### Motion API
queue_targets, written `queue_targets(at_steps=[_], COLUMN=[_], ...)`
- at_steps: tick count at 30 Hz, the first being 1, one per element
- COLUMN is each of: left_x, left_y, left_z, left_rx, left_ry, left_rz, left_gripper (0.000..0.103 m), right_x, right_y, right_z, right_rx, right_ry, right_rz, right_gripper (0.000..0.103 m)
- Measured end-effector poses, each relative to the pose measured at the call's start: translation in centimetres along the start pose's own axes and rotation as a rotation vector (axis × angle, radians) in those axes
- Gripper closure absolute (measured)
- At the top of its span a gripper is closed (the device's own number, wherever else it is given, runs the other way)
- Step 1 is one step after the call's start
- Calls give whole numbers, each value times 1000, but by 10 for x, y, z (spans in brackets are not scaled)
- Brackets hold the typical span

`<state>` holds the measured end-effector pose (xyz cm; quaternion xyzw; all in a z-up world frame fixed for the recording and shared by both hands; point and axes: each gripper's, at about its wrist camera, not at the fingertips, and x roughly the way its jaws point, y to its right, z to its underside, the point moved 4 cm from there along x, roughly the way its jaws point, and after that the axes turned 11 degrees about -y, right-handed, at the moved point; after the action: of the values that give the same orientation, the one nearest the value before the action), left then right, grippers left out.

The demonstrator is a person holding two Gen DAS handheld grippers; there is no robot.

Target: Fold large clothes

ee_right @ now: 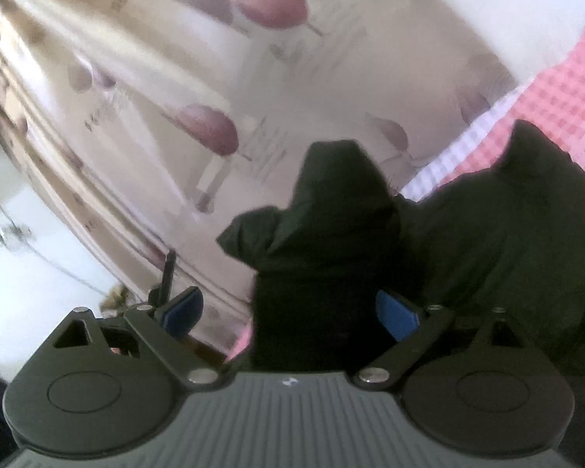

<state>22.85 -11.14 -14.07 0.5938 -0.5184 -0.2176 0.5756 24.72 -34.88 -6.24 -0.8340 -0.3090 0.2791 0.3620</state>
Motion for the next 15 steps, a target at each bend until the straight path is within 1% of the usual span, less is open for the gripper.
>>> queue_targets(at_steps=[1, 3, 6, 7, 8, 9, 10, 11, 12, 13, 14, 15], left_x=[-2, -7, -16, -18, -23, -28, -33, -36, -42, -52, -64, -70], left_y=[-1, -6, -8, -8, -8, -7, -10, -10, -8, -2, 5, 13], left_z=[1, 4, 10, 11, 11, 12, 14, 14, 15, 16, 19, 19], left_rx=[-18, -44, -79, -86, -88, -86, -102, -136, -157, -155, -135, -103], left_ry=[18, 66, 120, 133, 144, 164, 170, 169, 173, 186, 183, 153], left_rz=[23, 66, 101, 109, 96, 80, 71, 78, 83, 59, 19, -38], left_gripper=[30, 27, 24, 22, 17, 17, 17, 17, 16, 13, 12, 12], right_x=[4, 9, 21, 28, 35, 43, 50, 54, 57, 60, 61, 61], right_y=[-4, -10, -19, -21, -21, -20, -20, -19, -17, -15, -10, -8], right_z=[-1, -3, -11, -15, -16, -16, -18, -18, -20, -22, -24, -24], right_rx=[-21, -53, -87, -113, -144, -171, -180, -187, -207, -224, -208, -210], right_ry=[-11, -25, -61, -74, -93, -124, -145, -155, -160, -176, -185, -194], right_rz=[30, 63, 130, 158, 202, 237, 234, 234, 269, 297, 281, 276], right_gripper=[4, 4, 5, 9, 14, 20, 20, 21, 45, 61, 61, 66])
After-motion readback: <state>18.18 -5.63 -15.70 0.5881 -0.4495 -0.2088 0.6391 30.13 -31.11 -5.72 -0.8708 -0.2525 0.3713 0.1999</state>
